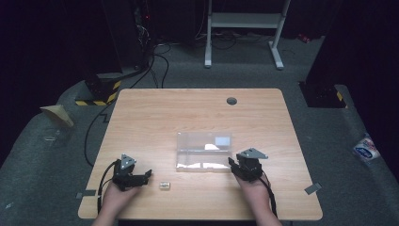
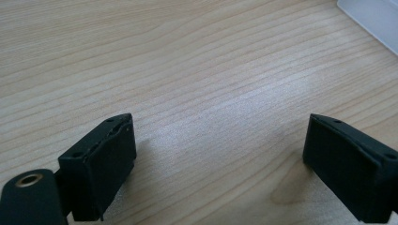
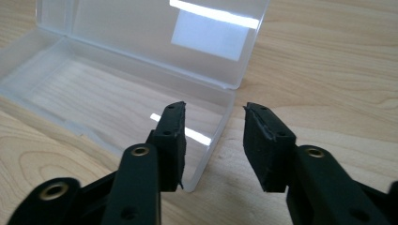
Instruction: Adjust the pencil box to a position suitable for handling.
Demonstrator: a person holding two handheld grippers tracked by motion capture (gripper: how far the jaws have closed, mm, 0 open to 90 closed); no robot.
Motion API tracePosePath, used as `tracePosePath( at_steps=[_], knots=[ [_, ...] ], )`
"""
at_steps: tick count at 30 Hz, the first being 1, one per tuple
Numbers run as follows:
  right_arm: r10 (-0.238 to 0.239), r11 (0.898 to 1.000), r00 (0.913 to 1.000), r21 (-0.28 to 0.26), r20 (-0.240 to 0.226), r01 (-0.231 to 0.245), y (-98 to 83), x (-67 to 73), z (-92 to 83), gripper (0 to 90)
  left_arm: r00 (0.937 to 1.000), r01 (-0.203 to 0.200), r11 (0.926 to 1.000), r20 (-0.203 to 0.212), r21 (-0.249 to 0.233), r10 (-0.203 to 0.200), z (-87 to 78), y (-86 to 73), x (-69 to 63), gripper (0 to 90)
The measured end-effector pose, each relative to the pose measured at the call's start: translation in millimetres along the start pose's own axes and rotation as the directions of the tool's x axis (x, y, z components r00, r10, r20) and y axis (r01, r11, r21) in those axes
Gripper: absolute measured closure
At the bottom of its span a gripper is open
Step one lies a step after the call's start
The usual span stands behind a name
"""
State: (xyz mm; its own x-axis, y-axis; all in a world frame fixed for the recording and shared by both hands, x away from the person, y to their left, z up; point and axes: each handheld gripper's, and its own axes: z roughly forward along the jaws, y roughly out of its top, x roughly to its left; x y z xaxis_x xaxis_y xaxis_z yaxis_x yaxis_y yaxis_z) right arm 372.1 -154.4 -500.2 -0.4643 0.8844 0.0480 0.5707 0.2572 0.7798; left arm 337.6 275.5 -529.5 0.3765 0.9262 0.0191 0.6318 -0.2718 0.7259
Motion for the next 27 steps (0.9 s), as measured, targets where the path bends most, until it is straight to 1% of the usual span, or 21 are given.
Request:
tracePosePath(
  at_steps=[4, 6, 8, 9, 13, 15, 18, 19, 20, 22, 23, 24, 26, 27],
  knots=[
    [0.007, 1.000, 1.0000, -0.010, -0.004, -0.007, 2.5, -7.2, -4.5, 52.3, 1.0000, 0.000, 1.0000, 0.000, 0.000, 0.000, 0.0, 0.0, 0.0, 9.9],
    [0.007, 1.000, 1.0000, -0.019, 0.003, -0.006, 2.8, -12.2, -7.6, 51.4, 1.0000, 0.000, 1.0000, 0.000, 0.000, 0.000, 0.0, 0.0, 0.0, 9.9],
    [0.016, 1.000, 0.9999, -0.021, 0.005, -0.016, 2.6, -16.1, -10.9, 50.4, 1.0000, -0.002, 1.0000, 0.000, 0.002, 0.002, -0.1, 0.0, 0.1, 9.9],
    [0.009, 1.000, 0.9999, -0.025, 0.013, -0.009, 2.2, -19.5, -13.0, 50.2, 1.0000, 0.000, 1.0000, 0.000, 0.000, 0.000, 0.0, 0.0, 0.0, 9.9],
    [0.008, 1.000, 0.9994, -0.030, 0.034, -0.007, -0.9, -30.6, -19.9, 48.9, 1.0000, -0.004, 1.0000, -0.003, 0.002, 0.004, -0.2, 0.0, 0.2, 9.9],
    [0.003, 1.000, 0.9989, -0.031, 0.047, -0.002, -3.2, -36.4, -22.9, 48.3, 1.0000, 0.004, 1.0000, 0.001, 0.000, -0.004, 0.1, -0.1, -0.3, 9.9],
    [-0.016, 1.000, 0.9961, -0.022, 0.087, 0.018, -8.8, -46.9, -28.3, 47.0, 1.0000, 0.005, 1.0000, 0.000, 0.000, -0.005, 0.1, 0.0, -0.4, 10.0],
    [-0.017, 1.000, 0.9947, -0.017, 0.101, 0.019, -11.3, -50.5, -30.1, 46.0, 1.0000, 0.005, 1.0000, -0.001, -0.001, -0.005, 0.0, -0.1, -0.4, 10.0],
    [-0.016, 1.000, 0.9935, -0.007, 0.113, 0.017, -15.5, -57.1, -32.2, 43.9, 1.0000, 0.006, 1.0000, -0.001, -0.001, -0.006, 0.0, -0.1, -0.4, 10.2],
    [-0.016, 1.000, 0.9927, 0.002, 0.120, 0.016, -19.4, -63.3, -33.7, 42.1, 1.0000, 0.007, 1.0000, 0.000, -0.001, -0.007, 0.0, -0.1, -0.4, 10.3],
    [-0.008, 1.000, 0.9918, 0.013, 0.127, 0.006, -23.6, -68.6, -35.3, 41.0, 1.0000, 0.008, 1.0000, 0.000, -0.002, -0.008, 0.0, -0.1, -0.4, 10.4],
    [-0.013, 1.000, 0.9906, 0.017, 0.136, 0.011, -27.3, -73.0, -36.6, 40.5, 0.9999, 0.011, 0.9999, 0.001, -0.003, -0.011, 0.1, -0.2, -0.6, 10.5],
    [0.000, 1.000, 0.9902, 0.026, 0.140, -0.004, -34.4, -79.3, -38.6, 38.9, 1.0000, 0.009, 0.9999, 0.004, -0.005, -0.009, -0.3, -0.3, -1.0, 11.1],
    [-0.001, 0.999, 0.9901, 0.034, 0.140, -0.004, -37.7, -82.1, -39.1, 38.3, 1.0000, 0.004, 1.0000, 0.007, -0.006, -0.004, -0.8, -0.6, -1.0, 12.4]
  ],
)
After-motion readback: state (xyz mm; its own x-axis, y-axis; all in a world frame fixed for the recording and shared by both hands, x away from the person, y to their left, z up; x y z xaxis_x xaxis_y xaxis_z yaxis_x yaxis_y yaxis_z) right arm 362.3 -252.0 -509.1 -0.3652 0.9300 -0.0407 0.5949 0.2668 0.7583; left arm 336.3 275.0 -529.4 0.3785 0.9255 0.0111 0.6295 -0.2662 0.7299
